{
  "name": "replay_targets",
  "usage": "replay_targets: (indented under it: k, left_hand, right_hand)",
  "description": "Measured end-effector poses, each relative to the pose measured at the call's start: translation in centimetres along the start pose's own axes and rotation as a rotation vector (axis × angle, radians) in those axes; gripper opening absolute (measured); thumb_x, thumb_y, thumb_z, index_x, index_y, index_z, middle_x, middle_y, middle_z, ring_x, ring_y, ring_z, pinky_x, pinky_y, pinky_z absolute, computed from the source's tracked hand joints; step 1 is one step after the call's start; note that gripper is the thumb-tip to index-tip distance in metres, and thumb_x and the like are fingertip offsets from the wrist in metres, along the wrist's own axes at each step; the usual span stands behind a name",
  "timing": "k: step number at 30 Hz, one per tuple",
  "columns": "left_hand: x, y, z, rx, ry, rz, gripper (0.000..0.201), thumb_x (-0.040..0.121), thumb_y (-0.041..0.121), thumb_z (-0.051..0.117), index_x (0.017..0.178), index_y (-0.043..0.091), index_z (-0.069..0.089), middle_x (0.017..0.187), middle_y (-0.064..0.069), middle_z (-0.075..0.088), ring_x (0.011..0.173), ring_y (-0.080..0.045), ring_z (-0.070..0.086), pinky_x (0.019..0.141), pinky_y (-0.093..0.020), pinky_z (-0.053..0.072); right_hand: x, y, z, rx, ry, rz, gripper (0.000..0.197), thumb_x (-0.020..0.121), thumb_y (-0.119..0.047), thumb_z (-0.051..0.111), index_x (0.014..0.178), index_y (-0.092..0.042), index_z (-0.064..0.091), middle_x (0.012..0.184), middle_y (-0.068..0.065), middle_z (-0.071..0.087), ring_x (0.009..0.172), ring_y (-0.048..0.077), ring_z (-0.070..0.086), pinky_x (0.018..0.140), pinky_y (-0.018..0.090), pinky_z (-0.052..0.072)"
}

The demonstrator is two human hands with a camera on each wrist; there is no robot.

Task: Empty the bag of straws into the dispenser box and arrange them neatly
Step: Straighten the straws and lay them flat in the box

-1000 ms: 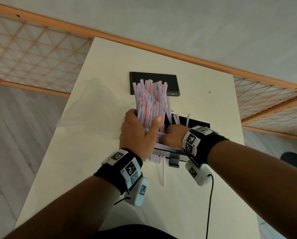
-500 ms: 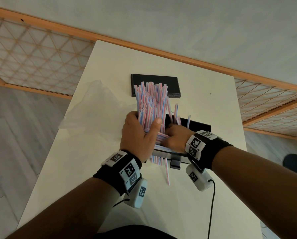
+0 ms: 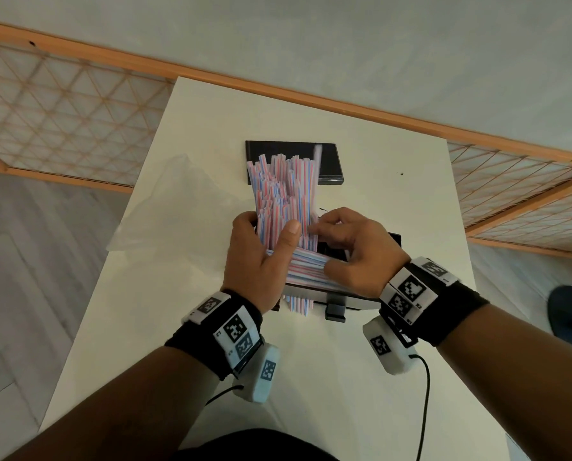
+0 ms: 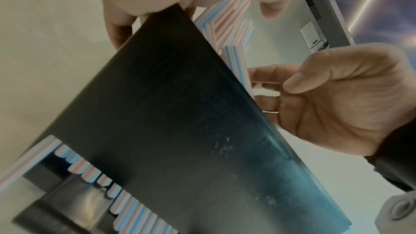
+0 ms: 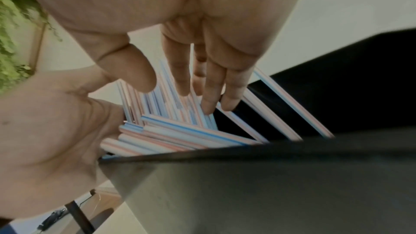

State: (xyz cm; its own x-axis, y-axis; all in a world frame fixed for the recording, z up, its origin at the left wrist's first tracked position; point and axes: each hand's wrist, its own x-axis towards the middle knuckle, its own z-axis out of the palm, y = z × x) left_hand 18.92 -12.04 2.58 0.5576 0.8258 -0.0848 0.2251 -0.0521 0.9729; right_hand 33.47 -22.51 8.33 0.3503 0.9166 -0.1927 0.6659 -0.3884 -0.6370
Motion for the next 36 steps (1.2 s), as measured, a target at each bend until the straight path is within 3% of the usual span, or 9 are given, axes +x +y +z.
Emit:
replay_targets:
  k: [3,9,14,17,20,23,26,29,36]
  left_hand:
    - [0.2,-0.1,0.0,0.003,-0.002,0.011,0.064,0.078,0.075,0.051,0.115,0.024,0.043,0.110,0.006,0.060,0.097,0.001,0.062,0.071,-0.001,0.045]
    - [0.1,-0.2,-0.1,-0.016,-0.013,0.025,0.057,0.083,0.066,0.056,0.116,0.021,0.046,0.108,0.010,0.060,0.093,0.008,0.060,0.073,-0.001,0.043]
    - [0.2,-0.6,-0.2,-0.052,-0.022,0.020,0.066,0.077,0.075,0.049,0.116,0.022,0.045,0.110,0.003,0.063,0.096,0.003,0.063,0.073,-0.004,0.046]
    - [0.2,-0.5,-0.2,-0.081,-0.018,0.004,0.058,0.076,0.076,0.048,0.111,0.030,0.044,0.109,0.006,0.064,0.095,0.003,0.064,0.073,-0.005,0.046]
    - [0.2,-0.5,-0.2,-0.083,-0.007,-0.001,0.053,0.077,0.078,0.046,0.108,0.035,0.043,0.110,0.006,0.063,0.095,0.004,0.064,0.073,-0.006,0.046]
    - [0.1,-0.7,-0.1,-0.097,0.007,0.016,0.059,0.079,0.079,0.044,0.111,0.030,0.045,0.114,0.001,0.063,0.102,-0.009,0.065,0.083,-0.022,0.051]
    - [0.0,-0.5,-0.1,-0.102,-0.003,0.019,0.056,0.080,0.078,0.043,0.111,0.032,0.044,0.115,0.001,0.063,0.103,-0.010,0.065,0.083,-0.020,0.051]
    - [0.0,-0.4,-0.1,-0.078,-0.009,0.018,0.040,0.083,0.073,0.046,0.106,0.040,0.042,0.114,0.004,0.061,0.100,0.000,0.062,0.077,-0.006,0.045]
    - [0.0,-0.2,0.0,-0.087,-0.018,0.014,0.033,0.091,0.058,0.053,0.109,0.033,0.042,0.109,0.013,0.058,0.093,0.016,0.058,0.076,-0.004,0.045]
  right_hand:
    - [-0.5,-0.2,0.2,-0.001,0.171,-0.092,0.053,0.071,-0.028,0.062,0.121,-0.012,0.070,0.112,-0.007,0.057,0.087,-0.001,0.061,0.078,0.013,0.048]
    - [-1.0,-2.4,-3.0,0.089,0.583,-0.258,0.028,0.084,-0.011,0.073,0.112,-0.007,0.073,0.112,0.006,0.060,0.091,0.018,0.069,0.081,0.036,0.059]
    - [-2.5,-5.3,-7.3,-0.094,0.696,-0.431,0.019,0.090,-0.008,0.070,0.108,-0.005,0.073,0.106,0.007,0.061,0.098,0.013,0.067,0.085,0.025,0.056]
    - [-2.9,-5.3,-6.1,-0.167,0.628,-0.499,0.014,0.087,-0.001,0.070,0.100,-0.002,0.076,0.099,0.008,0.066,0.093,0.010,0.065,0.084,0.019,0.051]
    - [-2.3,-3.4,-2.3,-0.169,0.459,-0.520,0.013,0.085,0.004,0.067,0.086,-0.003,0.078,0.094,0.009,0.069,0.083,0.020,0.068,0.073,0.030,0.055]
    - [-1.7,-1.0,1.2,-0.194,0.225,-0.443,0.016,0.080,0.004,0.064,0.086,-0.007,0.074,0.094,0.006,0.069,0.083,0.021,0.068,0.071,0.035,0.055]
    - [-1.3,0.8,2.5,-0.159,0.116,-0.143,0.014,0.081,-0.016,0.071,0.094,-0.015,0.067,0.093,-0.002,0.068,0.082,0.018,0.064,0.076,0.036,0.054]
    - [-0.9,2.1,2.3,-0.160,0.080,0.160,0.034,0.081,-0.046,0.072,0.102,-0.020,0.063,0.091,-0.005,0.067,0.082,0.016,0.062,0.075,0.030,0.051]
    - [0.4,2.5,2.7,-0.198,-0.181,0.301,0.059,0.083,-0.070,0.055,0.121,-0.025,0.060,0.095,-0.007,0.066,0.085,0.013,0.061,0.073,0.024,0.046]
